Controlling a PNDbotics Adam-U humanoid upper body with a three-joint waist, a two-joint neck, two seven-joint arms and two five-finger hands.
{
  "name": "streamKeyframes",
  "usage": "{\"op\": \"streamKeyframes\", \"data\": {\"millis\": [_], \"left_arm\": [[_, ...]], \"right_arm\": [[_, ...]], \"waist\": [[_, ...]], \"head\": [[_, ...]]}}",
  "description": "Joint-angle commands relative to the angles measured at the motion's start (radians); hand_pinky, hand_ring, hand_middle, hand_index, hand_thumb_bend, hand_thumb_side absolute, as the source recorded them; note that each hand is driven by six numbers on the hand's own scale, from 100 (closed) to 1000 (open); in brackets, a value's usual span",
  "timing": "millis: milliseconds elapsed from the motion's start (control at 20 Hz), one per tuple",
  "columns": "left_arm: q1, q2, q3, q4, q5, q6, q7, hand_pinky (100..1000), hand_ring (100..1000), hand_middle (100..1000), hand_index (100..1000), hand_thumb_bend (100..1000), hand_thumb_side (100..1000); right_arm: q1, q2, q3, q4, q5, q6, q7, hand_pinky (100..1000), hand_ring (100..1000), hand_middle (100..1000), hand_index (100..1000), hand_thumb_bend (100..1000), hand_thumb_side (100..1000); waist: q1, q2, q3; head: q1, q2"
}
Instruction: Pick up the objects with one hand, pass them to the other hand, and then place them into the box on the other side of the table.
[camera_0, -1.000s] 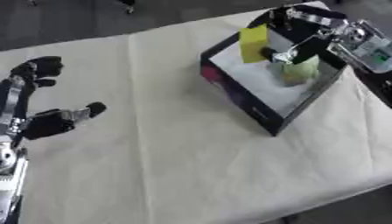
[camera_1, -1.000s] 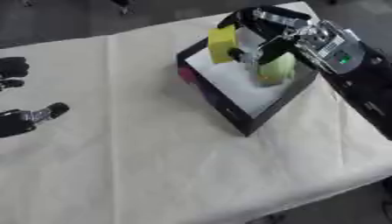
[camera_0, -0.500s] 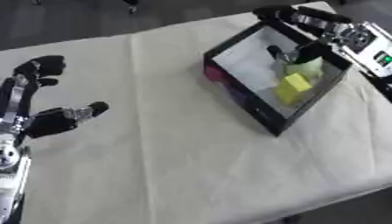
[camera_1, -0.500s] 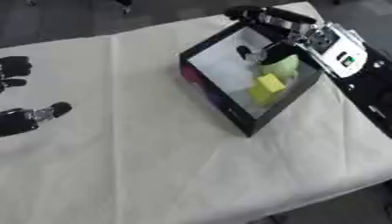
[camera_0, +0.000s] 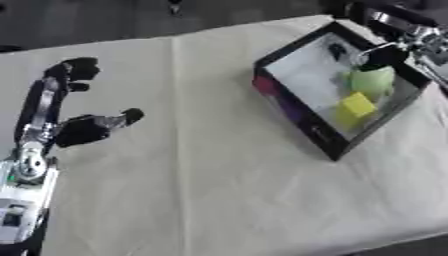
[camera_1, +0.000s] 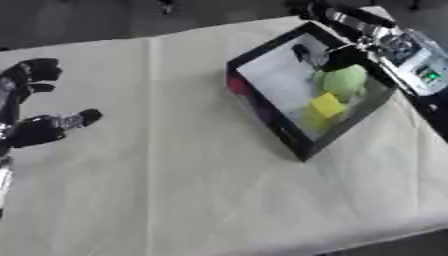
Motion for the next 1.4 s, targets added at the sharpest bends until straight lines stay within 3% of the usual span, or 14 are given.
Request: {"op": "streamKeyframes", "data": {"millis": [50,250,350,900,1400], "left_arm": [[-0.027,0.046,0.011,-0.033,0.008,0.025,-0.052,778,780,688,802,859,261],[-0.046,0.129,0.023,-0.050,0.018,0.082,-0.111,794,787,695,806,876,266],[-0.049,0.179,0.030,-0.058,0.032,0.113,-0.129,796,786,695,806,875,276],[0.096,0.620,0.053,-0.104,0.232,0.223,-0.188,820,797,705,808,903,300],[0.176,0.819,0.016,-0.166,0.356,0.282,-0.399,829,811,724,812,907,313]], "right_arm": [[0.001,-0.038,-0.034,-0.069,-0.130,0.052,0.046,1000,1000,1000,1000,100,355],[0.022,-0.046,-0.058,-0.098,-0.207,0.089,0.070,1000,1000,1000,1000,100,422],[0.028,-0.051,-0.068,-0.107,-0.227,0.102,0.067,1000,1000,1000,1000,100,400],[0.052,-0.068,-0.087,-0.134,-0.216,0.122,0.009,1000,1000,1000,1000,100,357],[0.062,-0.070,-0.092,-0.141,-0.205,0.107,0.001,1000,1000,1000,1000,100,357]], "waist": [[0.008,-0.040,0.005],[0.015,-0.053,0.021],[0.017,-0.057,0.026],[0.024,-0.054,0.036],[0.016,-0.043,0.033]], "head": [[0.029,-0.002],[0.048,-0.002],[0.056,-0.002],[0.061,-0.002],[0.102,-0.002]]}}
